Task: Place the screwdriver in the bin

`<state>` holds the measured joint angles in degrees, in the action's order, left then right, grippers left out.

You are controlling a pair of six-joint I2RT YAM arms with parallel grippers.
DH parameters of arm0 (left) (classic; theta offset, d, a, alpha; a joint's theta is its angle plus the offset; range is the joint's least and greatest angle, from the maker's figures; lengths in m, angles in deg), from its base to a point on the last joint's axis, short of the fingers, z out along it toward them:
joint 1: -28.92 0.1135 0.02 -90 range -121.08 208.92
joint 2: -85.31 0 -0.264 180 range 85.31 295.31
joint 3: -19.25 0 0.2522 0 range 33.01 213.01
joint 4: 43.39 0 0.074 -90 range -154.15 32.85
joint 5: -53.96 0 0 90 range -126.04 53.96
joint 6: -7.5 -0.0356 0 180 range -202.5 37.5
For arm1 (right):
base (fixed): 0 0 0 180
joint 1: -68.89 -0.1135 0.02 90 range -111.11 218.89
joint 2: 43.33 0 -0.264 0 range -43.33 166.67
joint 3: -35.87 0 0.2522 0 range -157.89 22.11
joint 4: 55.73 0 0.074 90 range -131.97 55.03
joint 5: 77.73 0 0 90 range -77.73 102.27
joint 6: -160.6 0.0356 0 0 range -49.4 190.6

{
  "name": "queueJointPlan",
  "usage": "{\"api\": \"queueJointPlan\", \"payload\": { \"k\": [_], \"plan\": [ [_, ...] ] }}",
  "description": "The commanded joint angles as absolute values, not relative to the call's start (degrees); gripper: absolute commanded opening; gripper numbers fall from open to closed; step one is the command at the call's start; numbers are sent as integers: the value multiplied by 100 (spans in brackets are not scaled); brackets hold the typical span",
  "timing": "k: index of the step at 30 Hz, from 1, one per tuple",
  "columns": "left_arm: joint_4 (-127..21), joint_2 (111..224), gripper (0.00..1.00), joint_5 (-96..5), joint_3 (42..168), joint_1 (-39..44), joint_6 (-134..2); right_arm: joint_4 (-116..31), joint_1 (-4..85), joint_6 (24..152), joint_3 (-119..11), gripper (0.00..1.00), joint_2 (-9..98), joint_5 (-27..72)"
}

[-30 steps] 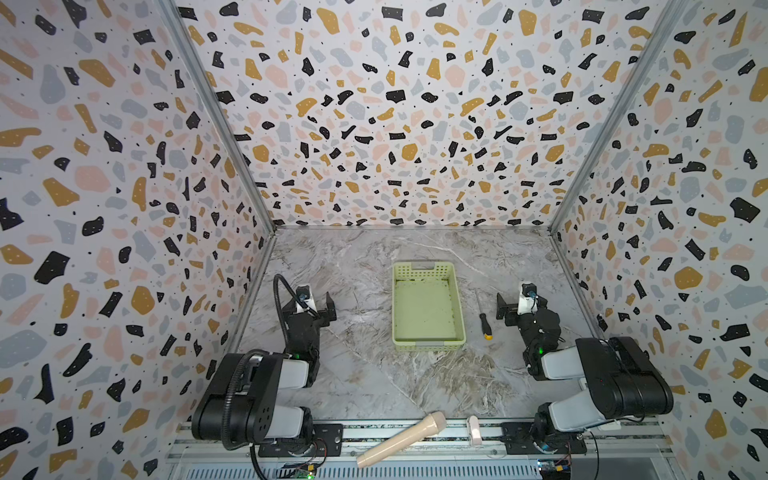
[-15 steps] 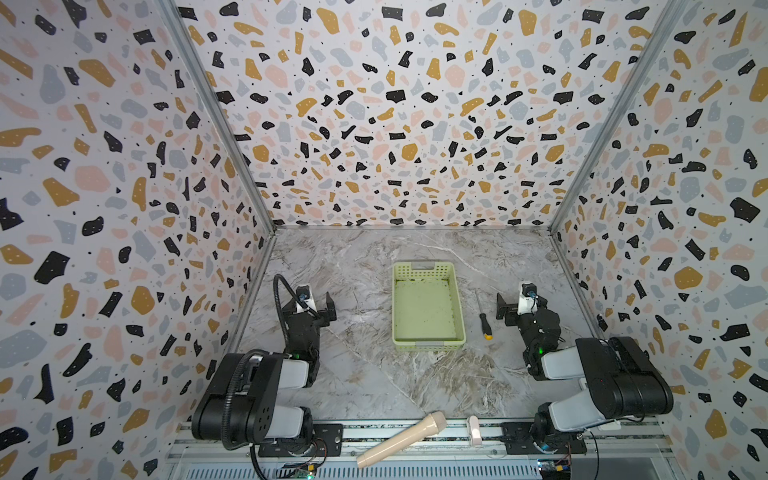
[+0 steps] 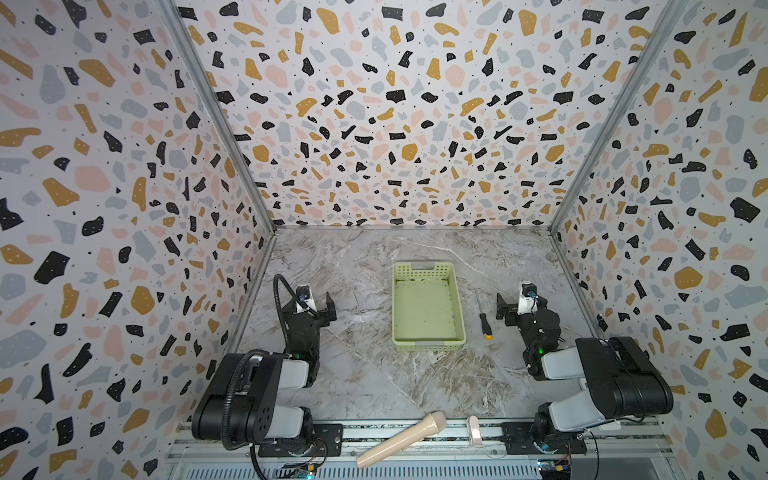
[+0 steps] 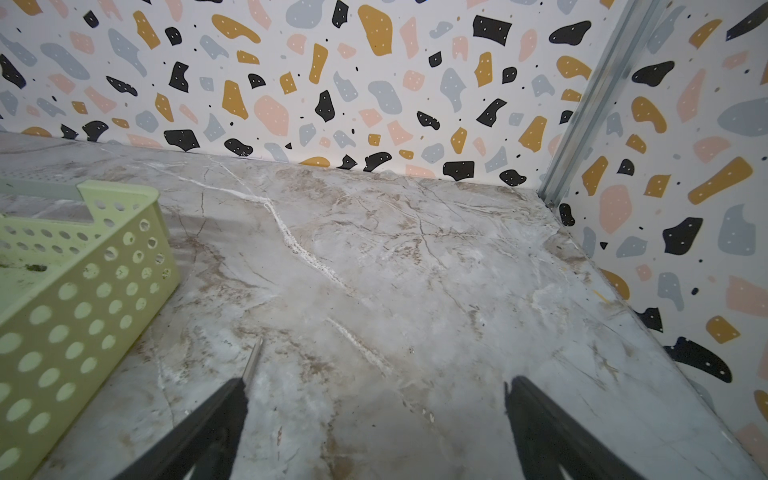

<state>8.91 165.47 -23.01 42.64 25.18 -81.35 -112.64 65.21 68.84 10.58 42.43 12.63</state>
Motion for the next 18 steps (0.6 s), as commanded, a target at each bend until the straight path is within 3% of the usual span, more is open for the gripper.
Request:
{"api": "queueJointPlan", "payload": {
  "k": [1, 5, 9, 12, 18],
  "plan": [
    [1180, 16529, 100, -2224, 4242, 2541, -8111, -11303, 6537, 6937, 988, 99, 4215, 1288],
    [1181, 16531, 99, -2224, 4242, 2541, -8113, -10760, 6520, 6965, 857, 99, 3770, 1230],
    [1177, 16536, 99, -2224, 4242, 2541, -8115, -7647, 6440, 7245, -306, 99, 2565, 1304],
    [1176, 16536, 100, -2224, 4242, 2541, -8113, -6598, 6125, 7463, -667, 99, 1823, 1176],
    [1178, 16530, 100, -2229, 4242, 2541, -8110, -3945, 5985, 8509, -1776, 99, 1637, 1096]
  ]
}}
